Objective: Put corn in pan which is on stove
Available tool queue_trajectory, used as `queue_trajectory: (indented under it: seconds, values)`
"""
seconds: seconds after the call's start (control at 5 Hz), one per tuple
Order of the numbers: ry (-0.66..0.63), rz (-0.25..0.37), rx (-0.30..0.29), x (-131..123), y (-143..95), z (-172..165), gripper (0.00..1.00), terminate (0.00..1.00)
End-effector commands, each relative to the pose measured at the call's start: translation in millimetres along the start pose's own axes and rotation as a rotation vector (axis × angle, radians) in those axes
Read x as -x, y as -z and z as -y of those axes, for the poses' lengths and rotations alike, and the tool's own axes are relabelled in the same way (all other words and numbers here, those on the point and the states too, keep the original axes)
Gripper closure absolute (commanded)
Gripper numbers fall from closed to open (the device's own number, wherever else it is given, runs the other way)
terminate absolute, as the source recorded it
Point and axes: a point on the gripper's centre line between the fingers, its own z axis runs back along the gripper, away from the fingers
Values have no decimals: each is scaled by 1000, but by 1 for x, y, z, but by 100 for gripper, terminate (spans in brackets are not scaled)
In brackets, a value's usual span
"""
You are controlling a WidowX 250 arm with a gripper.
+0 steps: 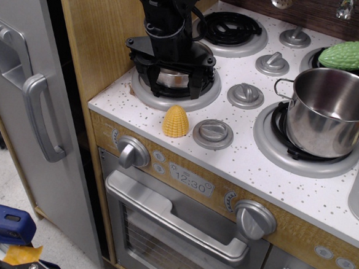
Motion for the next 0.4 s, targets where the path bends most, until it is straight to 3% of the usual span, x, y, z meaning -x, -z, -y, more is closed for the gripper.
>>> queue_trajectory:
  seconds: [0.0, 0.2]
  values:
    - [0, 0, 0, 0, 0, 0, 0, 0]
    - [-6, 18, 11, 2, 9, -2, 0, 0]
